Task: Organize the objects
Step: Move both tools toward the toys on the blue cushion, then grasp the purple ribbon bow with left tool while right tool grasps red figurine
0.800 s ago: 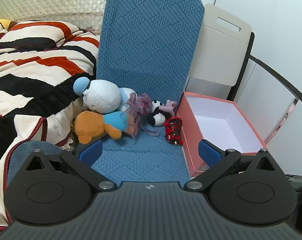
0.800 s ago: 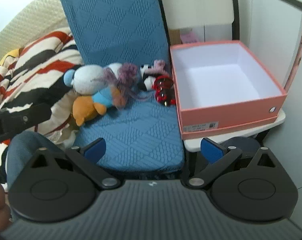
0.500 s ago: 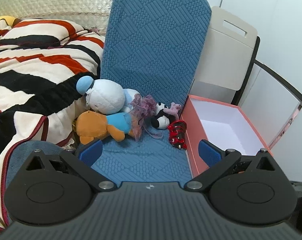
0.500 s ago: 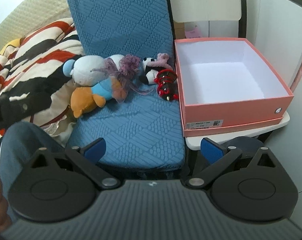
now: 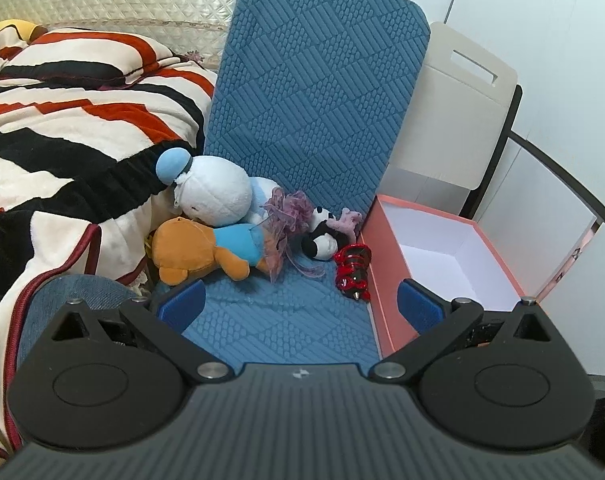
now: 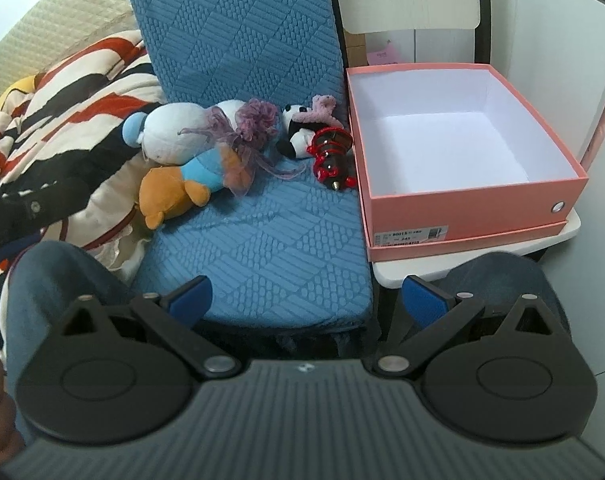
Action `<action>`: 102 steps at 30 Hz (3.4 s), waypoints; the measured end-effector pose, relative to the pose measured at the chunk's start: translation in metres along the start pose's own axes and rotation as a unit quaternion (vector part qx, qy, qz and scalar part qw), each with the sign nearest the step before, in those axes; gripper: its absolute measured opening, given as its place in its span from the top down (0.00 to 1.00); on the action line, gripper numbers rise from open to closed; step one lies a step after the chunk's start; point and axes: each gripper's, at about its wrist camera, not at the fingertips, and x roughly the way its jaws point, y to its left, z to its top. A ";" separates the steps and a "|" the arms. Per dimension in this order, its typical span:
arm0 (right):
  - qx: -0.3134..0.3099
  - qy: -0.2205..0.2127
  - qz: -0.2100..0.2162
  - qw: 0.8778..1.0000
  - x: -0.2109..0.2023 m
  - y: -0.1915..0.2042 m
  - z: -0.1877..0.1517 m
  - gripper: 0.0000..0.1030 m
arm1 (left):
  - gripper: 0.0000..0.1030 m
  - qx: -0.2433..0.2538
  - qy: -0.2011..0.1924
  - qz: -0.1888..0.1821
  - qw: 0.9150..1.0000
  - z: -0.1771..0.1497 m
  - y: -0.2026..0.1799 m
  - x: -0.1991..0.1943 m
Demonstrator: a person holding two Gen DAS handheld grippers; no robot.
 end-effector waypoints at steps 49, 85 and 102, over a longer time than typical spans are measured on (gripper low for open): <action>-0.078 -0.079 0.008 0.994 0.092 0.014 0.028 0.00 | 0.00 0.004 -0.006 -0.001 1.000 0.022 0.023 0.124; -0.313 -0.083 -0.175 0.930 0.286 0.045 0.051 0.39 | 0.45 0.081 0.100 -0.026 0.991 0.077 0.023 0.373; -0.373 -0.074 -0.239 0.893 0.329 0.045 0.050 0.41 | 0.75 0.079 0.119 -0.004 0.990 0.069 0.027 0.412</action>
